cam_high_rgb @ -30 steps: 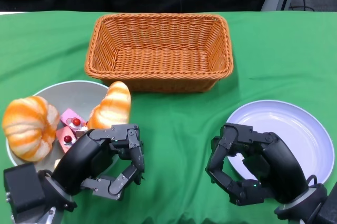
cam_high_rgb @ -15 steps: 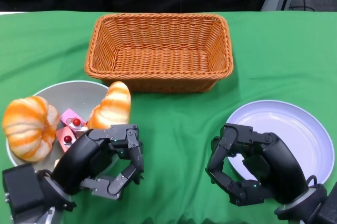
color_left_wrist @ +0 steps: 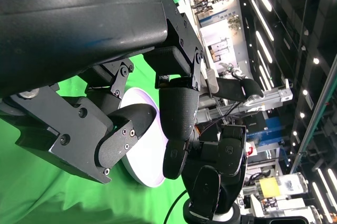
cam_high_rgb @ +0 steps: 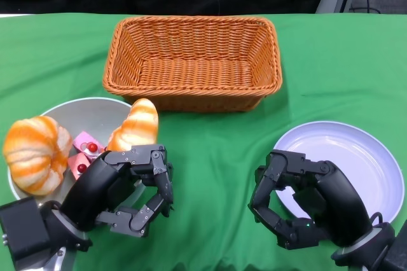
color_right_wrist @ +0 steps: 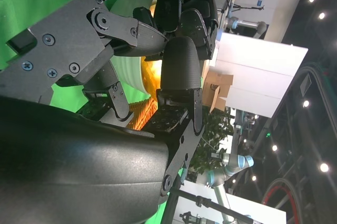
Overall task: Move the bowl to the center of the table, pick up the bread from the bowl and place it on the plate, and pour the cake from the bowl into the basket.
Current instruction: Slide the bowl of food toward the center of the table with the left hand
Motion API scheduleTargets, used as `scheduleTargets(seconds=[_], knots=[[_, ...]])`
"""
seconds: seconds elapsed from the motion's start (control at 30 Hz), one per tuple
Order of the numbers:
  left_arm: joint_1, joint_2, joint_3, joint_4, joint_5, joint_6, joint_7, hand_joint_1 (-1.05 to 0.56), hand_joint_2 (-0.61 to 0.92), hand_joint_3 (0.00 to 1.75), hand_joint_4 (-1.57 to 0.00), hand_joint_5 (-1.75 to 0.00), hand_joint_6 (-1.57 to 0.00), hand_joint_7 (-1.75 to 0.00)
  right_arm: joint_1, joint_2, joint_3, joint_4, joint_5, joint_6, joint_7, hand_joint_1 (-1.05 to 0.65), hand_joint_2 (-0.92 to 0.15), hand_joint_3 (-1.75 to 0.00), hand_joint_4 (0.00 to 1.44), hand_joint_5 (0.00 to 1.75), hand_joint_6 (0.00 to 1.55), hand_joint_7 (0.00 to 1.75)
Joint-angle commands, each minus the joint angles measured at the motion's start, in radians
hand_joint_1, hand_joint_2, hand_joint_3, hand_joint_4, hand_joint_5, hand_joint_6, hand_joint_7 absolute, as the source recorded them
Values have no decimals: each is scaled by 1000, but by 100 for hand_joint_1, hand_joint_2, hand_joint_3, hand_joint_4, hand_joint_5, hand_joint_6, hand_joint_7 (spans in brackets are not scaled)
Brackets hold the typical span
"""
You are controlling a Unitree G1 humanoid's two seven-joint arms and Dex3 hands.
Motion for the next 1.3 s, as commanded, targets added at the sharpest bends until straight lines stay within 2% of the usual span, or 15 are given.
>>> scheduleTargets(seconds=[0.03, 0.07, 0.17, 0.37, 0.53, 0.57, 0.6, 0.67, 0.93, 0.97, 1.0, 1.07, 1.1, 1.17, 1.3], knots=[[-12, 36, 31, -105, -90, -4, -55, -12, 55, 111, -86, -161, -75, -138, -9, -4, -6, 12, -1, -15, -10, -20, -50, -96, 87, 165, 83, 137], [-11, 50, 37, -139, -105, 3, -63, -14, 63, 91, -90, -150, -80, -126, -9, -3, -6, 13, -3, -16, -12, -20, -50, -96, 87, 164, 83, 137], [-2, 62, 50, -194, -122, 12, -63, -15, 69, 76, -94, -139, -86, -112, -12, -2, -6, 19, 0, -20, -10, -20, -49, -97, 88, 164, 83, 137], [-5, 67, 95, -248, -170, 20, -48, -11, 69, 76, -100, -126, -93, -96, -13, -5, -7, 24, -4, -24, -14, -20, -50, -96, 89, 163, 83, 137], [-10, 65, 112, -249, -181, 23, -56, -10, 68, 81, -100, -125, -95, -93, -15, -5, -6, 26, -2, -26, -12, -20, -50, -96, 88, 163, 82, 137], [-29, 74, 137, -231, -189, 19, -44, -10, 68, 81, -100, -125, -95, -92, -16, -4, -7, 31, 1, -28, -10, -20, -50, -96, 88, 163, 82, 137], [-43, 80, 157, -218, -195, 17, -35, -9, 75, 70, -97, -129, -96, -84, -17, -3, -8, 36, 3, -30, -9, -20, -50, -95, 88, 163, 82, 137], [-59, 83, 182, -203, -200, 15, -31, -8, 82, 59, -95, -131, -99, -77, -18, -2, -8, 40, 5, -32, -8, -20, -50, -94, 88, 163, 82, 136], [-66, 76, 195, -196, -197, 16, -42, -8, 85, 53, -95, -132, -100, -74, -20, -2, -8, 46, 6, -37, -8, -21, -52, -92, 88, 163, 82, 136], [-84, 80, 242, -177, -184, -15, 21, -8, 85, 52, -95, -132, -100, -74, -20, -2, -8, 46, 6, -36, -7, -21, -52, -92, 88, 163, 82, 136], [-97, 83, 279, -162, -174, -40, 68, -10, 86, 50, -92, -122, -101, -58, -19, -3, -7, 47, 6, -34, -7, -20, -52, -93, 88, 163, 82, 136], [-124, 93, 326, -122, -175, -60, 117, -10, 90, 48, -85, -119, -102, -39, -19, -3, -6, 48, 11, -29, -2, -20, -51, -93, 88, 164, 83, 136], [-136, 100, 338, -97, -179, -60, 120, -13, 91, 40, -84, -112, -104, -29, -19, -3, -6, 49, 8, -29, -4, -21, -51, -93, 88, 164, 82, 136], [-162, 112, 361, -47, -179, -68, 132, -14, 92, 36, -82, -105, -105, -22, -19, -2, -6, 52, 6, -30, -5, -21, -51, -93, 88, 164, 82, 136], [-205, 132, 402, 55, -140, -114, 192, -17, 92, 31, -88, -82, -110, -8, -18, -6, -5, 48, -2, -23, -10, -22, -52, -93, 88, 164, 82, 136]])
